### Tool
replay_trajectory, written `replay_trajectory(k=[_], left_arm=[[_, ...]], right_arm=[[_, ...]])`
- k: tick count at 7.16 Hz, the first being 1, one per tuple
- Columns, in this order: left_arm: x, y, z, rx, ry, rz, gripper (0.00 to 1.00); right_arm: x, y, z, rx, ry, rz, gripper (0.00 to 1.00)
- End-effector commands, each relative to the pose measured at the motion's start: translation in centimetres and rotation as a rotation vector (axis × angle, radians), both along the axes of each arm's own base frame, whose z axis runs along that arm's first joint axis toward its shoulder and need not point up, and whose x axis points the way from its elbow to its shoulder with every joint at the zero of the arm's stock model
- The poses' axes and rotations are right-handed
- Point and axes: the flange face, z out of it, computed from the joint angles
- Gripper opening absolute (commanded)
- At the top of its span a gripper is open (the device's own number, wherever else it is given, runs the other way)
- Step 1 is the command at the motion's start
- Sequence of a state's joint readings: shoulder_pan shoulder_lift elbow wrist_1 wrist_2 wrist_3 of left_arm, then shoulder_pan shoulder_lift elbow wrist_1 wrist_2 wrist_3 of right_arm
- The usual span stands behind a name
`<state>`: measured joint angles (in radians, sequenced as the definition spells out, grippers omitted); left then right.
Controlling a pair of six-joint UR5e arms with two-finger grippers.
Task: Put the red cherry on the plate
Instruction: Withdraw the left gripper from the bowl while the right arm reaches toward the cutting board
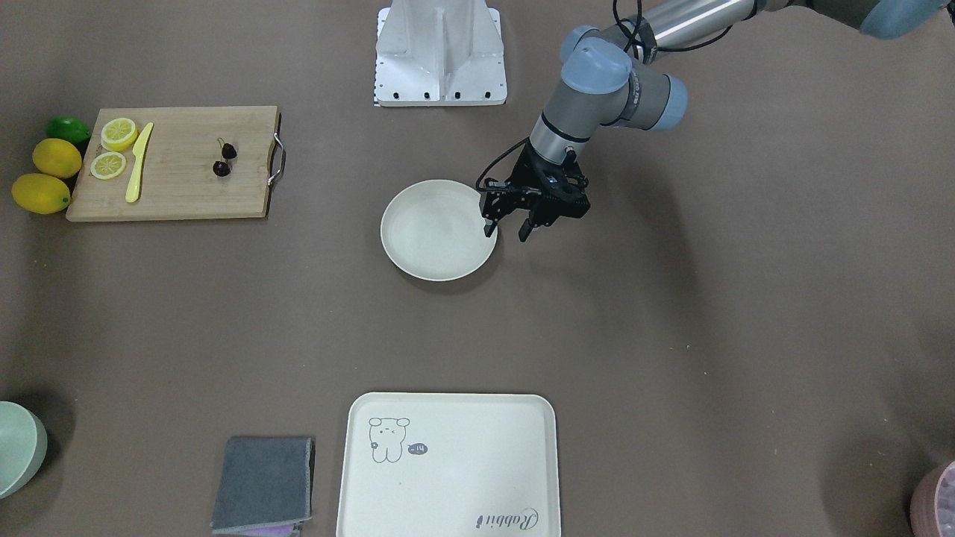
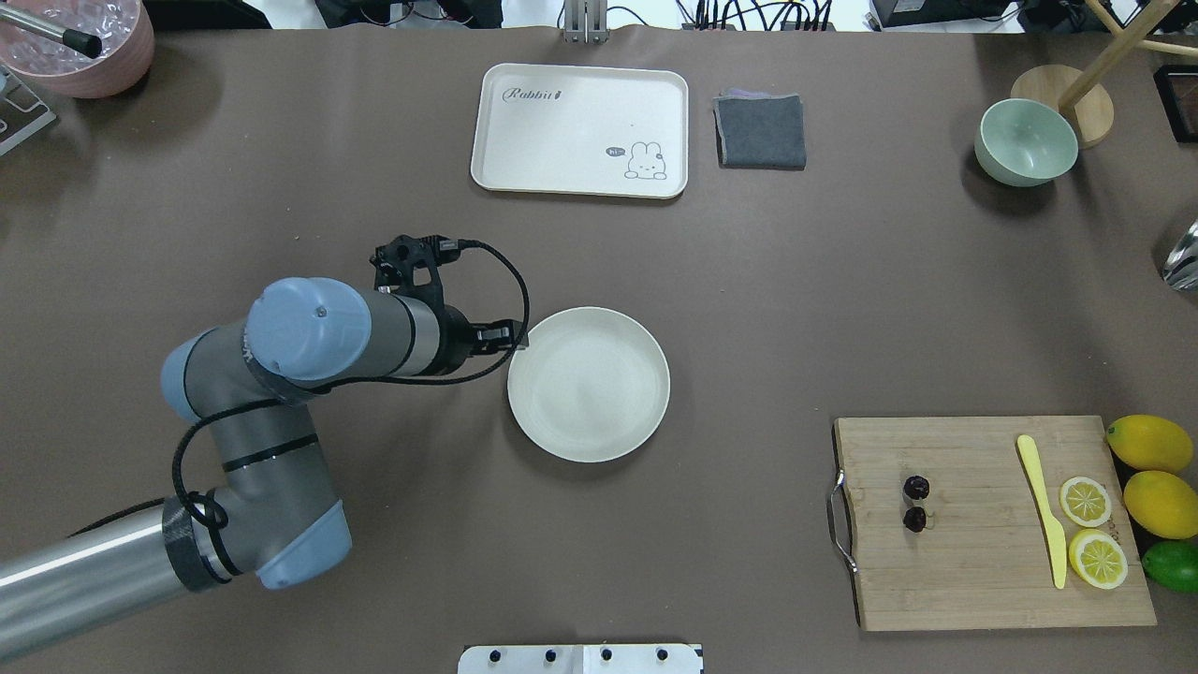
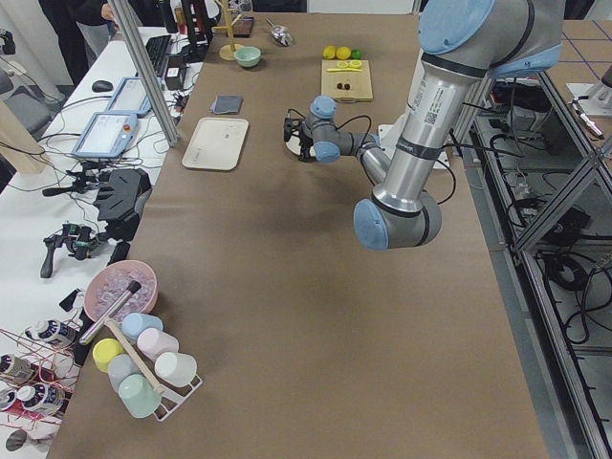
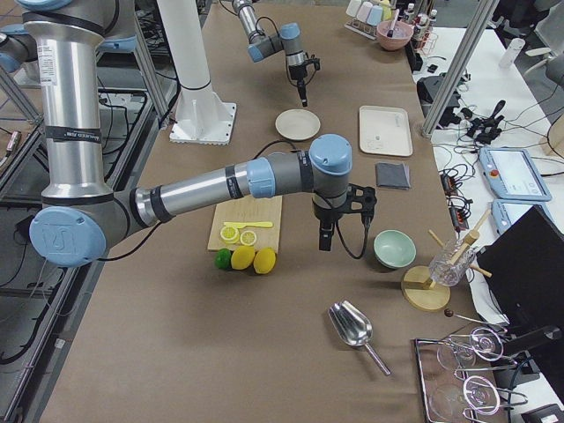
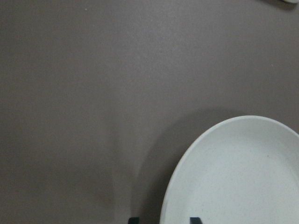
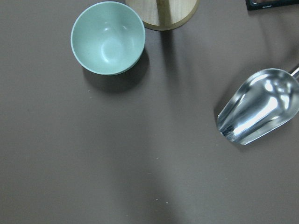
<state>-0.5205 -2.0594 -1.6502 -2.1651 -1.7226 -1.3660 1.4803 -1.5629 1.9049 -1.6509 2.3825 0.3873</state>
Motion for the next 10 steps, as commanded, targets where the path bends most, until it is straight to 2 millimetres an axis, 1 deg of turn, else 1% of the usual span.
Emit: replay_trajectory(k=[1,2,3,4,5,6,7,8,9,10], left_arm=[[-5.5,-6.0,0.6,0.106,-0.080,-0.049,0.98],[-8.4,-8.7,1.9,0.062,-0.158,-0.062,0.98],[-11.6,-10.9,2.4,0.169,-0.220,-0.008,0.98],[-14.1,-11.9,4.1,0.217,-0.269,0.005,0.98],[-14.7,-12.1,4.2,0.217,-0.269,-0.003,0.98],[-15.3,-12.5,4.3,0.215,-0.271,-0.013,0.98],[-15.6,-12.4,5.2,0.217,-0.281,-0.013,0.98],[-15.9,-12.4,5.7,0.217,-0.288,-0.016,0.98],[-16.4,-12.7,6.1,0.208,-0.292,-0.023,0.98],[-17.0,-13.1,6.5,0.200,-0.298,-0.031,0.98]], right_arm=[[-5.5,1.6,-4.6,-0.045,-0.040,0.022,1.00],[-8.1,3.0,-6.4,-0.067,-0.050,0.012,1.00],[-10.3,4.5,-7.5,-0.080,-0.060,-0.007,1.00],[-13.5,5.8,-7.8,-0.099,-0.083,0.017,1.00],[-17.2,8.0,-7.3,-0.094,-0.099,0.062,1.00],[-20.5,10.1,-6.7,-0.101,-0.103,0.054,1.00],[-23.7,11.9,-6.7,-0.118,-0.103,0.051,1.00],[-27.4,13.9,-7.2,-0.118,-0.107,0.060,1.00],[-30.8,16.0,-7.2,-0.113,-0.087,0.057,1.00],[-33.3,17.8,-7.2,-0.111,-0.070,0.048,1.00]])
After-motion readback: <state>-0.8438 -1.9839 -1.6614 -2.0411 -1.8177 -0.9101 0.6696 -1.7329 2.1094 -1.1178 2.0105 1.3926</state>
